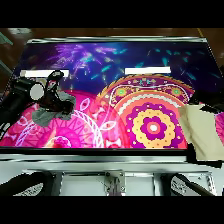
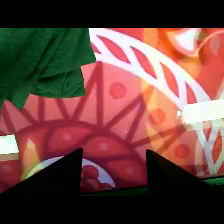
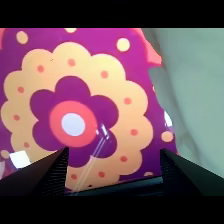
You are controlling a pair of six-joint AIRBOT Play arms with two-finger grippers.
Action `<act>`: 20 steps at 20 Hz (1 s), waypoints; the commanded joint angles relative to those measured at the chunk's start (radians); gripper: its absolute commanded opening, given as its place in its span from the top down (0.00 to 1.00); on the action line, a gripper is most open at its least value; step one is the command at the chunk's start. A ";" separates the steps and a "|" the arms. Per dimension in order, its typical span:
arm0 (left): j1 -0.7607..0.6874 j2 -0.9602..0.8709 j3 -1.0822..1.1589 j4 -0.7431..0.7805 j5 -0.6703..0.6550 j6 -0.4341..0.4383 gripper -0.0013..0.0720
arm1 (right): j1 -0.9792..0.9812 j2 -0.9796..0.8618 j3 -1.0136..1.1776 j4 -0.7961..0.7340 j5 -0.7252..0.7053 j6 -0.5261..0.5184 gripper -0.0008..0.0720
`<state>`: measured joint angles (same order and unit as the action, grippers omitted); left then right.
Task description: Fold the shirts.
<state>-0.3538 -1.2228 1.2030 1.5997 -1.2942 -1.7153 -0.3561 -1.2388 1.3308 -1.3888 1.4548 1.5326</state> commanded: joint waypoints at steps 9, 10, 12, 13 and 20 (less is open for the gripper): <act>0.000 0.001 0.000 0.000 0.000 0.000 0.34 | 0.000 0.000 0.000 0.000 0.000 0.000 0.04; 0.000 0.001 0.000 0.000 0.000 0.000 0.34 | 0.000 0.000 0.000 0.000 0.000 0.000 0.04; 0.000 0.001 0.000 0.000 0.000 0.000 0.34 | 0.000 0.000 0.000 0.000 0.000 0.000 0.04; 0.000 0.001 0.000 0.000 0.000 0.000 0.34 | 0.000 -0.001 0.000 0.005 -0.020 0.001 0.04; -0.001 -0.003 0.000 -0.013 0.130 0.000 0.35 | 0.000 -0.001 0.000 0.086 -0.216 0.001 0.04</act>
<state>-0.3538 -1.2240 1.2030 1.5978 -1.2507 -1.7153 -0.3561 -1.2392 1.3308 -1.3251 1.2961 1.5326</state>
